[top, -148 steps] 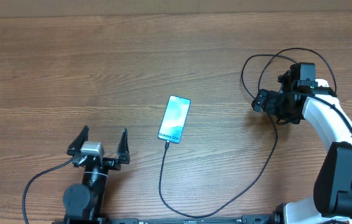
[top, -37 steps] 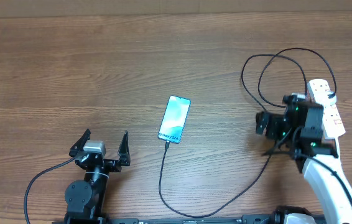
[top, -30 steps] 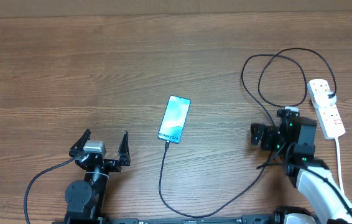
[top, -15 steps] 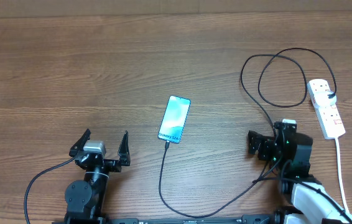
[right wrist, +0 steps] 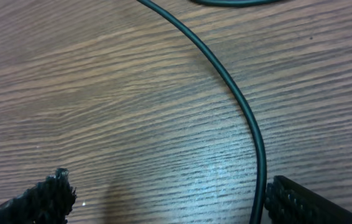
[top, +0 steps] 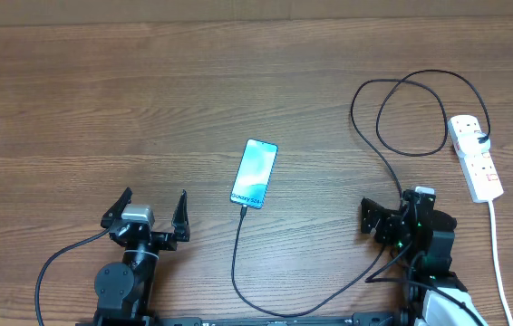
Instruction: Plug charger to phone and switch on socket
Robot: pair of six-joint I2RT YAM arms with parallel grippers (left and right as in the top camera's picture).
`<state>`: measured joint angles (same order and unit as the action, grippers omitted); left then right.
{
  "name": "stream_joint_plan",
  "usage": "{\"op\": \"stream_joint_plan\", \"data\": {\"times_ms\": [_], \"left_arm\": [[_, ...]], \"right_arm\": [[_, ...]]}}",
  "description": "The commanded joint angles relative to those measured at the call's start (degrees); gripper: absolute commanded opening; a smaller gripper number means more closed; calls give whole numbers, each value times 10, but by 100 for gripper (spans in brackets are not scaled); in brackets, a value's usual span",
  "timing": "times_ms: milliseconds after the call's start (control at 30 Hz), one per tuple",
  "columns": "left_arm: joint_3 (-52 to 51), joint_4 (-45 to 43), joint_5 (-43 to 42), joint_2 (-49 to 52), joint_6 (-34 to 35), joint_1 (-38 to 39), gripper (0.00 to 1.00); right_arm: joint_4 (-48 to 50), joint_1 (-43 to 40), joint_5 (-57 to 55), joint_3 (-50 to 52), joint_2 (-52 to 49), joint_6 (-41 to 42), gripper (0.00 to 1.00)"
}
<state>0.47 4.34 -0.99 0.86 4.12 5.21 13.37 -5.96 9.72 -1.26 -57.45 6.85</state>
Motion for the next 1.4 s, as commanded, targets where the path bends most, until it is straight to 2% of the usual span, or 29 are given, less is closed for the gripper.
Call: {"op": "stream_joint_plan", "data": {"times_ms": [0, 300, 533, 933, 1367], "left_arm": [[-2, 1, 5, -6, -7, -3, 100], [-2, 1, 5, -6, -7, -3, 100], [-2, 1, 5, -6, -7, -3, 100], [-2, 1, 5, -6, -7, -3, 99], [-2, 1, 5, -6, -7, -3, 100]], "right_arm": [[-17, 2, 9, 8, 30, 8, 100], [-107, 7, 9, 8, 146, 7, 100], [-172, 60, -9, 8, 256, -2, 100], [-174, 101, 24, 8, 427, 7, 100], [-169, 104, 20, 8, 573, 8, 100]]}}
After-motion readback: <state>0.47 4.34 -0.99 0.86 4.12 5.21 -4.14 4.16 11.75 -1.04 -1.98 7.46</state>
